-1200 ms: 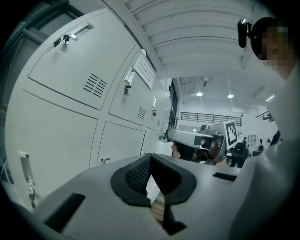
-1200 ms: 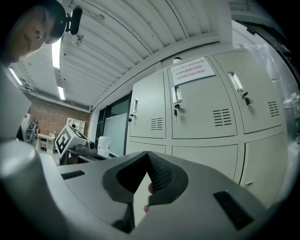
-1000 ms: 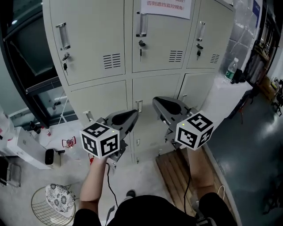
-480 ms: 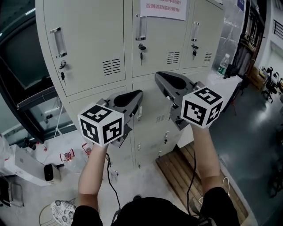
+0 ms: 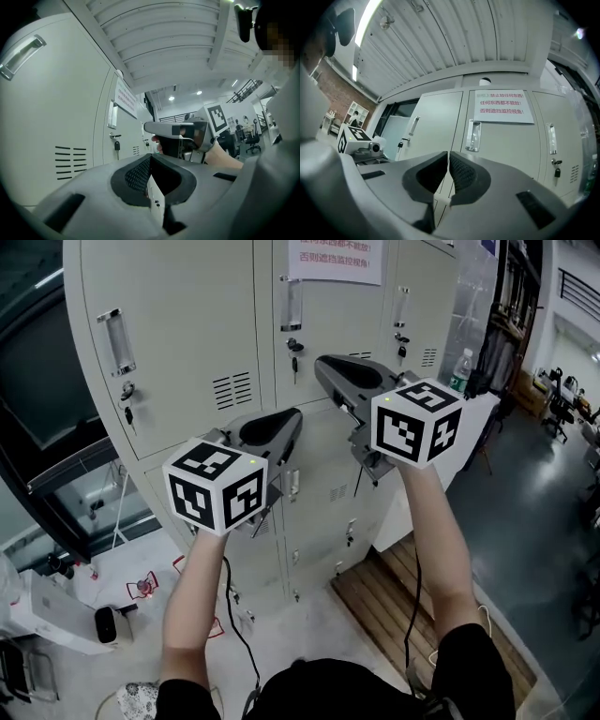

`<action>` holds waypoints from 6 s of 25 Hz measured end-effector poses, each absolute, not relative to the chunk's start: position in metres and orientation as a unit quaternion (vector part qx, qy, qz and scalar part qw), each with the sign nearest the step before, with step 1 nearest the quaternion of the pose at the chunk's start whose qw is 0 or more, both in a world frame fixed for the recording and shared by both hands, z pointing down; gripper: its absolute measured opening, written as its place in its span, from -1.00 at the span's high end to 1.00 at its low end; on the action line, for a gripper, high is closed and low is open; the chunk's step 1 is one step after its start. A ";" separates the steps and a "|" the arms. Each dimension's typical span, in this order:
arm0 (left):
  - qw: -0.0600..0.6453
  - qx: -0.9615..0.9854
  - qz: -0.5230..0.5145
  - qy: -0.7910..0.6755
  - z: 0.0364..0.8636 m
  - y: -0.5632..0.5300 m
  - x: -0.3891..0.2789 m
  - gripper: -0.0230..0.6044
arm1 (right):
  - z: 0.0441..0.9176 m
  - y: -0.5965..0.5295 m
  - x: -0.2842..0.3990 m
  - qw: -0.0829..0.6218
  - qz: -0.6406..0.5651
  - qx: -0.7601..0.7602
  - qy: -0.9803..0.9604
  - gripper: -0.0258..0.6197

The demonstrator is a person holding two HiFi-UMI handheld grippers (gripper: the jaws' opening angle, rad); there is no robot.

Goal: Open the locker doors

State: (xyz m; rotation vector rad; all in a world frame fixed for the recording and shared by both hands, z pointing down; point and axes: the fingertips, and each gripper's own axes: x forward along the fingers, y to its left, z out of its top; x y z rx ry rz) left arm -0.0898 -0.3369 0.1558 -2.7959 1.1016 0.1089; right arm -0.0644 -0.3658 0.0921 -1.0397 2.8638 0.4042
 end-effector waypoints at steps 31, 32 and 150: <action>0.076 -0.919 0.046 0.384 0.142 -0.341 -0.124 0.87 | 0.056 -0.453 -0.107 -0.030 0.164 -0.376 0.912 0.44; 0.075 -0.919 0.047 0.385 0.142 -0.342 -0.125 0.87 | 0.056 -0.454 -0.108 -0.030 0.163 -0.375 0.912 0.43; 0.066 -0.944 0.040 0.320 0.172 -0.335 -0.072 0.87 | 0.047 -0.376 -0.023 -0.007 0.184 -0.440 0.879 0.44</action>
